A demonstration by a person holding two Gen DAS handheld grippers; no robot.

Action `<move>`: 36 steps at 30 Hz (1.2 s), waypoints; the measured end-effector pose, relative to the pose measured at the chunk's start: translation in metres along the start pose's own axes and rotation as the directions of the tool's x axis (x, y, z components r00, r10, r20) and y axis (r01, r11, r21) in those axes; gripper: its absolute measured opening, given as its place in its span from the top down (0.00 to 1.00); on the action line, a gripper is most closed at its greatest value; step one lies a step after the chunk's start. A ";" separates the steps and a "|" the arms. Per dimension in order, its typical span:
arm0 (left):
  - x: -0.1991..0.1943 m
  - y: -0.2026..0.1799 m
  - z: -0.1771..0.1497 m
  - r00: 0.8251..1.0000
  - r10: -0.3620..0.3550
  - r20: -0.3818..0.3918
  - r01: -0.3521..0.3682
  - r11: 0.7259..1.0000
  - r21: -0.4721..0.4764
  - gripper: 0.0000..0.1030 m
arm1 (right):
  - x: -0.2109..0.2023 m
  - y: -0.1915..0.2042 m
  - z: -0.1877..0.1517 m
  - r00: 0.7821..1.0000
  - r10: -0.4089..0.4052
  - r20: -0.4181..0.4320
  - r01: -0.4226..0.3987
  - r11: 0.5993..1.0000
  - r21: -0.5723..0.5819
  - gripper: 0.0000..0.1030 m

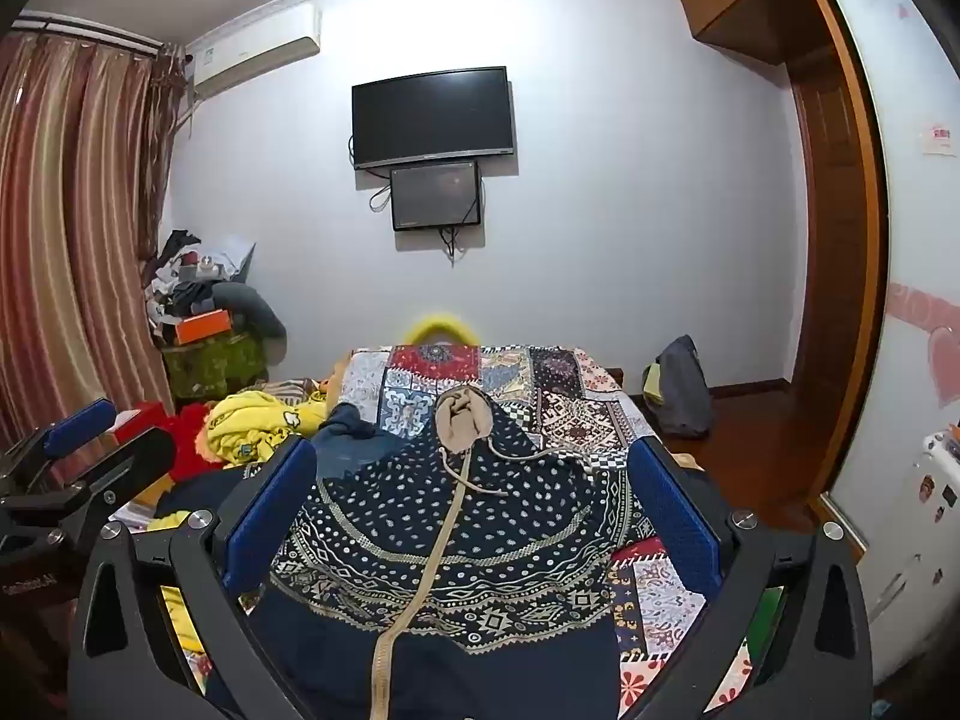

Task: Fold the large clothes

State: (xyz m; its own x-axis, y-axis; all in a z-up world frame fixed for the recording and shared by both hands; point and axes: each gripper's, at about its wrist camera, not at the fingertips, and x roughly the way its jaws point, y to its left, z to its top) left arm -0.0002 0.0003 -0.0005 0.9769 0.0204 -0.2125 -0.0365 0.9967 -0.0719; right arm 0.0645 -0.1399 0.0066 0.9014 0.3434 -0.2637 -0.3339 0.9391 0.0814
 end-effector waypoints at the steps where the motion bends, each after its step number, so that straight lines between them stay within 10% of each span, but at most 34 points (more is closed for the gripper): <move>1: -0.002 0.002 -0.002 1.000 -0.013 0.009 0.013 1.000 -0.012 0.00 | 0.000 0.000 0.000 1.000 -0.001 0.000 0.001 1.000 -0.001 0.00; 36: 0.018 0.018 -0.010 0.997 0.016 -0.071 -0.019 0.999 -0.031 0.00 | 0.013 -0.005 -0.006 0.999 -0.017 -0.042 0.018 1.000 0.022 0.00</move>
State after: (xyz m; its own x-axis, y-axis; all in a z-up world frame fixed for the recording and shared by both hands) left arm 0.0151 0.0181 -0.0153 0.9587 0.0311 -0.2827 -0.0612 0.9933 -0.0984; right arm 0.0763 -0.1406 -0.0027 0.8945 0.3266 -0.3053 -0.3116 0.9451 0.0981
